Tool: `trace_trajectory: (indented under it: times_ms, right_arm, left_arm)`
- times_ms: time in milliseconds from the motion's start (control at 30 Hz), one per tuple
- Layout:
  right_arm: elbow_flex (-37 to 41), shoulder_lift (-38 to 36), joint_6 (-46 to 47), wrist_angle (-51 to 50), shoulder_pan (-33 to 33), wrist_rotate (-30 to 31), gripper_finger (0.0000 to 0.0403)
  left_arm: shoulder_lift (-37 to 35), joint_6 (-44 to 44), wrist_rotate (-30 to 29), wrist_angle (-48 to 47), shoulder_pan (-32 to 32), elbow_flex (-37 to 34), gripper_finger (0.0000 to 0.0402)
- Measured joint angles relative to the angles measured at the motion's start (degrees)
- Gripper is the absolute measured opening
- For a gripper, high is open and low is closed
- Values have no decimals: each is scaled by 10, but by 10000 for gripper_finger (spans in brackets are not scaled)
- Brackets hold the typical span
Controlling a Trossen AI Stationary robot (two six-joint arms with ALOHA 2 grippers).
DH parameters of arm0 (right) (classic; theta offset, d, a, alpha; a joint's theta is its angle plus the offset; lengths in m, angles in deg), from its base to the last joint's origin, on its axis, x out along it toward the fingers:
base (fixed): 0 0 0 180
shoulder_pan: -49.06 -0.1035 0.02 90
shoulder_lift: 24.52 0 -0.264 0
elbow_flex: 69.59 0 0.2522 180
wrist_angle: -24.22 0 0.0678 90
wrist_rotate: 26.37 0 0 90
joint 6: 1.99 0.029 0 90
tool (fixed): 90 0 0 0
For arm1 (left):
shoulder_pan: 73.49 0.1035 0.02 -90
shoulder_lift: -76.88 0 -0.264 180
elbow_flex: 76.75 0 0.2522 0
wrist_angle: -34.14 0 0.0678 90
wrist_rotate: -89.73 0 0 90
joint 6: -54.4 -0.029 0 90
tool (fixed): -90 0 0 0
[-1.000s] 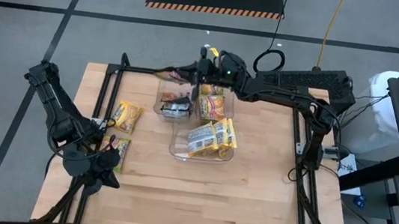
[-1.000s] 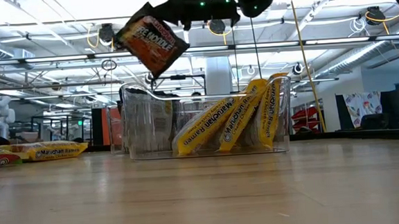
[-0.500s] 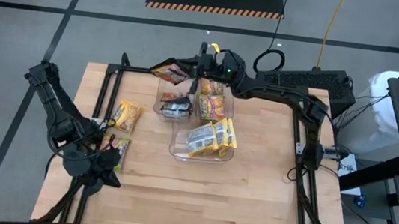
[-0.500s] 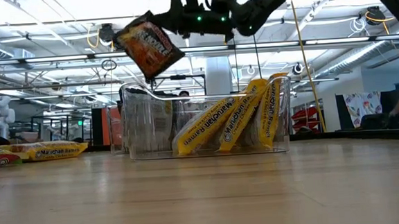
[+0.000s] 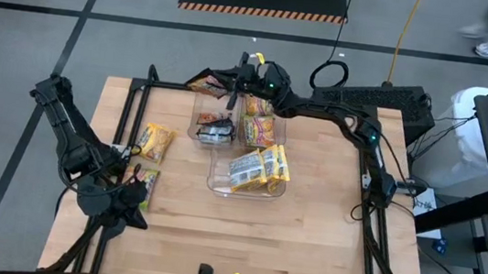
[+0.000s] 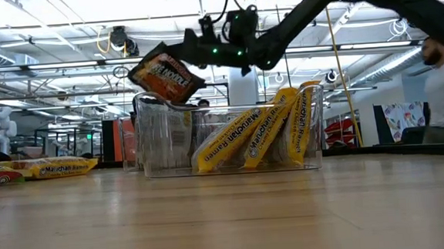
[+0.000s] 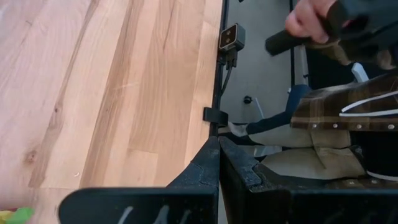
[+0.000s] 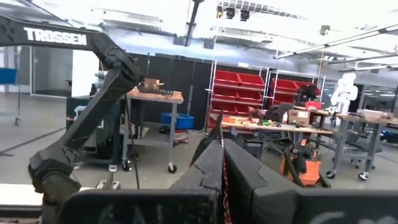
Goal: Sort Maruchan noodles
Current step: Put the black noodle pack into the top left transparent bin
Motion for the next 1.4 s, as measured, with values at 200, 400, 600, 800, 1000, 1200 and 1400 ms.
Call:
trace_trajectory:
  times_ms: [200, 400, 600, 800, 1000, 1200, 1400]
  right_arm:
    - [-119, 95, 34, -7, 0, -27, 0]
    - [-196, 159, 80, -15, 0, -27, 0]
    - [-193, 158, 87, -76, 6, -28, 0]
    - [-193, 158, 85, -139, 6, -56, 0]
    - [-193, 158, 114, -176, 2, -64, 0]
    - [-192, 158, 163, -179, 1, -136, 0]
    - [-192, 158, 198, -222, 1, -176, 0]
  left_arm:
    - [0, 0, 0, -2, 0, 0, 1]
    - [0, 5, 0, -8, 0, 0, 1]
    - [0, 1, 0, -9, 0, 0, 4]
    - [0, 0, 0, -9, 0, 0, 4]
    - [0, 0, 0, -9, 0, 0, 5]
    - [0, 1, 0, -8, 0, 0, 5]
    - [0, 1, 0, -8, 0, 0, 5]
